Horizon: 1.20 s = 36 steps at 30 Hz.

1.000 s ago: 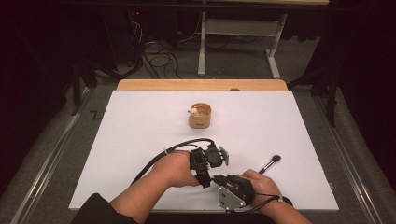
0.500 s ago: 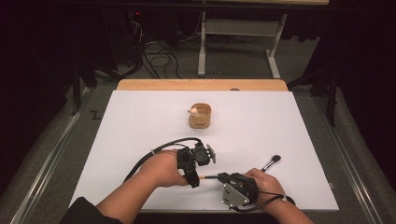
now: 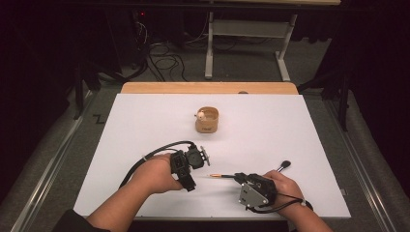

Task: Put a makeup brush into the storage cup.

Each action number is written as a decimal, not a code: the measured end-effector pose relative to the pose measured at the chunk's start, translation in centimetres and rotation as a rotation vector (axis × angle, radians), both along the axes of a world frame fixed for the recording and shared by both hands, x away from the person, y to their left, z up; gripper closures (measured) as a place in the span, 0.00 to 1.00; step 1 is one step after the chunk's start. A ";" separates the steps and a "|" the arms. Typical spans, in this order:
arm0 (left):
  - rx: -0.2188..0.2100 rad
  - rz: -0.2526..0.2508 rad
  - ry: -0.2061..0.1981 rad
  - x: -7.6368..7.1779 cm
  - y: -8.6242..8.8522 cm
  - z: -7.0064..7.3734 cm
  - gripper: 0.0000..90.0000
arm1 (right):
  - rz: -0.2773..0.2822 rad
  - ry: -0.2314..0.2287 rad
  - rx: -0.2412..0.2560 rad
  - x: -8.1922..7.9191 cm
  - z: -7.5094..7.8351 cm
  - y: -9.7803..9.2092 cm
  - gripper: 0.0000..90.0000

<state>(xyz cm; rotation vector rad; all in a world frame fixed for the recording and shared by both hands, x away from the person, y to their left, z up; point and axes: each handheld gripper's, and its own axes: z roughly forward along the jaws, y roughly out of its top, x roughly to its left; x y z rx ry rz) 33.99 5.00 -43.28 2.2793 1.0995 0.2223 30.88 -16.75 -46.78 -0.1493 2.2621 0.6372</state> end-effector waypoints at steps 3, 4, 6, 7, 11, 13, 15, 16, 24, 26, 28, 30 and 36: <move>-0.029 0.028 -0.015 0.4 0.7 -0.1 0.38 | -0.029 0.003 0.011 0.1 0.2 -0.5 0.95; -0.039 0.039 -0.021 0.5 0.9 -0.2 0.38 | -0.033 0.003 0.014 0.2 0.3 -0.7 0.95; -0.069 0.063 -0.032 0.8 1.5 -0.4 0.38 | -0.034 0.001 0.016 0.4 0.3 -1.0 0.95; -0.086 0.075 -0.042 0.9 1.7 -0.5 0.38 | -0.048 0.010 0.025 0.3 0.3 -1.0 0.95; -0.145 0.118 -0.067 1.2 2.7 -0.8 0.38 | -0.052 0.008 0.030 0.4 0.4 -1.2 0.95; -0.191 0.154 -0.091 1.4 3.3 -1.0 0.38 | -0.055 0.009 0.032 0.4 0.4 -1.2 0.95; -0.225 0.182 -0.105 1.6 3.9 -1.3 0.38 | -0.058 0.006 0.036 0.5 0.4 -1.3 0.95; -0.258 0.205 -0.127 1.8 4.4 -1.7 0.38 | -0.051 -0.007 0.034 0.7 0.4 -1.3 0.95; -0.417 0.285 -0.217 1.9 5.9 -2.5 0.37 | -0.094 0.019 0.085 1.0 0.5 -1.8 0.95; -0.469 0.313 -0.247 1.9 6.2 -2.6 0.36 | -0.094 0.020 0.092 1.0 0.5 -1.9 0.95; -0.511 0.335 -0.274 1.8 6.4 -2.9 0.36 | -0.103 0.025 0.101 1.1 0.5 -1.9 0.95; -0.538 0.349 -0.297 1.7 6.6 -3.3 0.35 | -0.105 0.021 0.107 1.1 0.5 -2.0 0.94; -0.670 0.394 -0.328 1.4 7.2 -4.1 0.34 | -0.121 0.034 0.134 1.2 0.6 -2.2 0.94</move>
